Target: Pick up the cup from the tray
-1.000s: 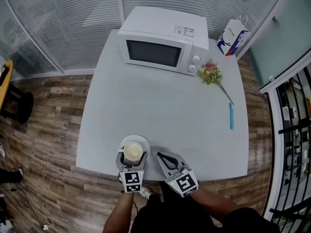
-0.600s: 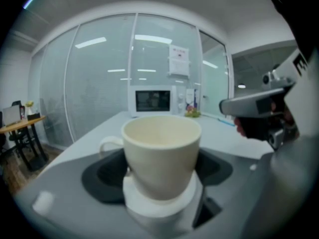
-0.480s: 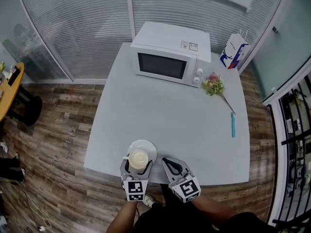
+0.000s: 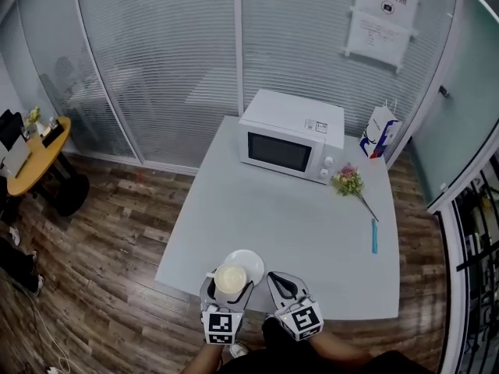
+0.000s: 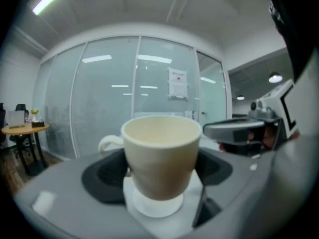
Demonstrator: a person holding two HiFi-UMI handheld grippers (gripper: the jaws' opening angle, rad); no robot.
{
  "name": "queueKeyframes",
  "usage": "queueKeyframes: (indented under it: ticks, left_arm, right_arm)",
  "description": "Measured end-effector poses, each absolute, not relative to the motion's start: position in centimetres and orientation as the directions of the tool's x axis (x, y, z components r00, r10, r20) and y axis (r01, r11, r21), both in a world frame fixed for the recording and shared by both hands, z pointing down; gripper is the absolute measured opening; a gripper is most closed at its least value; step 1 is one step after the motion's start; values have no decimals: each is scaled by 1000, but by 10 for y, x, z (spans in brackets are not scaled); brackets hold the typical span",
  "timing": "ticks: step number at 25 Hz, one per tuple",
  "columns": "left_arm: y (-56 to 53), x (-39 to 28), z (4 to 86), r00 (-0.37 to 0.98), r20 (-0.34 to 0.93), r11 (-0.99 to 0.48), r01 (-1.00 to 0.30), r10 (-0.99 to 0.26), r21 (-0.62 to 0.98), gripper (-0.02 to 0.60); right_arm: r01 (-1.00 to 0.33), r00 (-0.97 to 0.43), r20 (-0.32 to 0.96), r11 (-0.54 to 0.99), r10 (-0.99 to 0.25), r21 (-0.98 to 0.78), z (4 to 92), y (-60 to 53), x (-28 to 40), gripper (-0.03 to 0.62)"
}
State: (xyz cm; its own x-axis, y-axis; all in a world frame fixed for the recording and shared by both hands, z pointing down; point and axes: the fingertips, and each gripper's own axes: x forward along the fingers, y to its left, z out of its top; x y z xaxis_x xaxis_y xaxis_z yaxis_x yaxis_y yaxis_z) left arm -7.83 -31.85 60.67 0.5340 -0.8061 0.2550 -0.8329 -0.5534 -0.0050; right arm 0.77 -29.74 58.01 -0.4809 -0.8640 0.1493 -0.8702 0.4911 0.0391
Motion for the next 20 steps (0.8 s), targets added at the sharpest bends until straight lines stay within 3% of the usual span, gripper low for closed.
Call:
queueKeyframes:
  ticks: [20]
  left_arm:
    - [-293, -123, 546, 508, 135, -518, -854, -851, -51, 419]
  right_arm:
    - [-874, -458, 34, 457, -888, 165, 514, -281, -20, 3]
